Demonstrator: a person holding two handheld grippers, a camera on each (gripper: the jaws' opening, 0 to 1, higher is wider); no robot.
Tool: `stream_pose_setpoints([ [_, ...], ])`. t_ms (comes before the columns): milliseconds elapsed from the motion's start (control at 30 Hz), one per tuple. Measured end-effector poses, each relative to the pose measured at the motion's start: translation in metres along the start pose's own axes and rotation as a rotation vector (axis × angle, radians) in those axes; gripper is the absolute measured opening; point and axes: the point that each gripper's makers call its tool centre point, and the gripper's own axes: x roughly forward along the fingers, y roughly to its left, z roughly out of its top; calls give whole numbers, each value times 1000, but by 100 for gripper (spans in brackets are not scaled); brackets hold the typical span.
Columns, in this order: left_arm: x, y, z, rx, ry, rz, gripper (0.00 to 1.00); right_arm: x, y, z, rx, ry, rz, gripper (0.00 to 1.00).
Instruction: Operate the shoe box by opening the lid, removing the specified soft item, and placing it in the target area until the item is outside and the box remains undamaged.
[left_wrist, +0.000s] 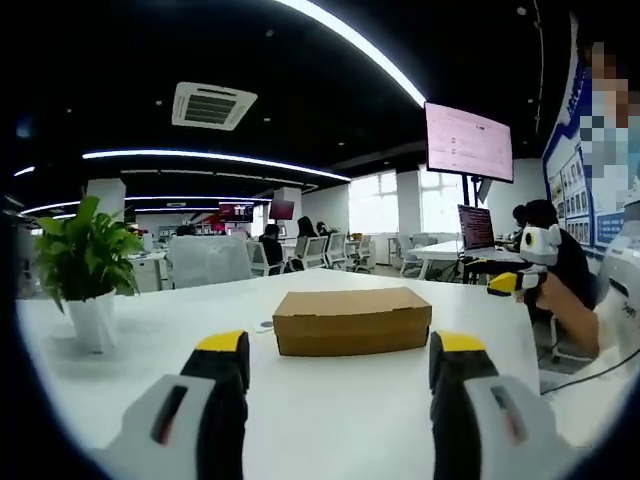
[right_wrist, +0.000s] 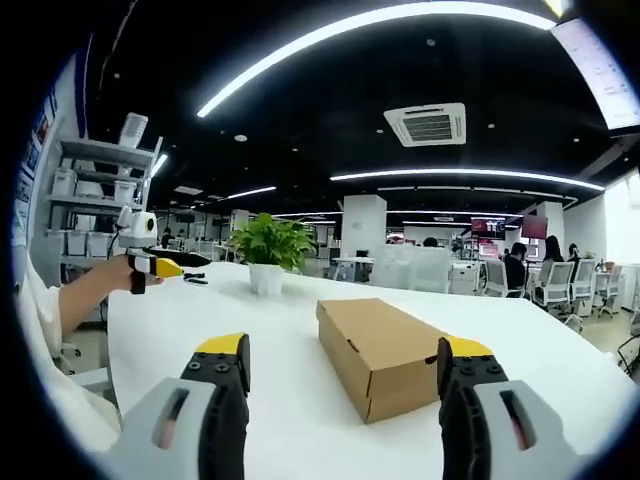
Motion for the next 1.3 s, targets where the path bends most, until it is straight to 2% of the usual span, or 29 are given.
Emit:
stream_pose_setpoints([
  [200, 10, 0, 2, 20, 10, -25, 74, 5, -6, -7, -36, 35, -31, 79],
  [433, 18, 3, -3, 25, 40, -29, 77, 6, -8, -3, 7, 5, -29, 81],
  [633, 24, 4, -1, -6, 20, -49, 76, 6, -11, -7, 68, 1, -35, 85],
  [867, 31, 6, 0, 23, 19, -59, 74, 7, -15, -10, 58, 17, -60, 85],
  [967, 35, 12, 2, 39, 5, -42, 72, 10, -15, -11, 58, 17, -69, 84],
  [1167, 40, 14, -5, 5, 20, -61, 72, 12, -13, -13, 49, 21, -69, 84],
  [1300, 43, 18, -9, -7, 32, -62, 72, 11, -12, -7, 56, -31, -53, 80],
])
